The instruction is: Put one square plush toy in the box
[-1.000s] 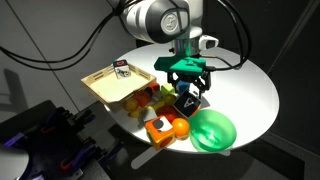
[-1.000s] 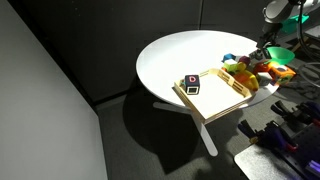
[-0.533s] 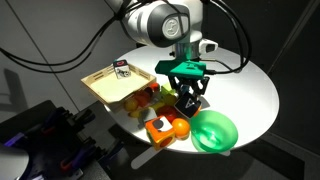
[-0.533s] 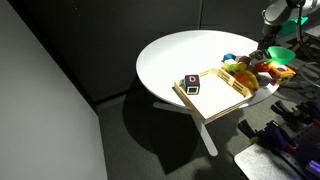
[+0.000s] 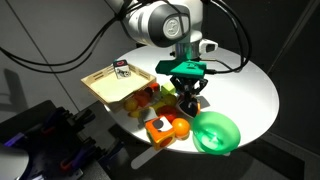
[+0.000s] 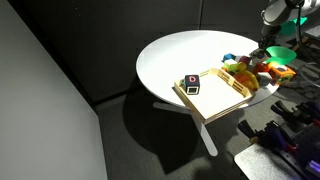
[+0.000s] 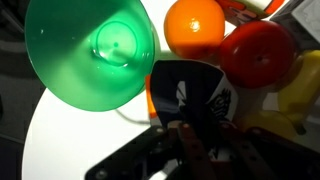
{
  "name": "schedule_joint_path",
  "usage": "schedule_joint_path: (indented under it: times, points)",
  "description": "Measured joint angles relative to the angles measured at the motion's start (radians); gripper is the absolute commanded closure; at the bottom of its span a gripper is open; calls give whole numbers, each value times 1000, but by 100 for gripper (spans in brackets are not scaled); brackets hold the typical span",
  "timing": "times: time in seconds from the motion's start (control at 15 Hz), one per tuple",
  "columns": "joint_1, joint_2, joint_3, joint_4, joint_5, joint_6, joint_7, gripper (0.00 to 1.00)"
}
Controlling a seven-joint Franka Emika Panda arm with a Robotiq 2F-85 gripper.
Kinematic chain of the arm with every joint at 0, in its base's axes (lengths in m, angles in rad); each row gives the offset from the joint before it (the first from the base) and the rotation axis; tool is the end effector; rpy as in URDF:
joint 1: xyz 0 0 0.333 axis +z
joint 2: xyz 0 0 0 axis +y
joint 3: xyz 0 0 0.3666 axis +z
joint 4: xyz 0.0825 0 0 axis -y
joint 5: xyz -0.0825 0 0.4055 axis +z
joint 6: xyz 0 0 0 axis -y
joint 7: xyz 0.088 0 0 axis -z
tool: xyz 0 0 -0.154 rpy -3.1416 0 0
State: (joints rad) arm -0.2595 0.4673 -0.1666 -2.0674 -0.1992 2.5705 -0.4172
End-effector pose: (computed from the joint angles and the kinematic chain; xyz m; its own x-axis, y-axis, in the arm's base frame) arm 0.5753 -0.2626 0.1905 0.9838 0.1698 -0.0580 0.1775 -0.9678 0.1785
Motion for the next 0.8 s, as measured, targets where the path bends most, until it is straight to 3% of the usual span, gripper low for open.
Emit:
schedule_joint_path:
  times: [0.33, 0.8]
  points:
    - [16, -31, 5, 18, 0, -60, 7, 96]
    - [83, -168, 8, 22, 0, -219, 62, 96]
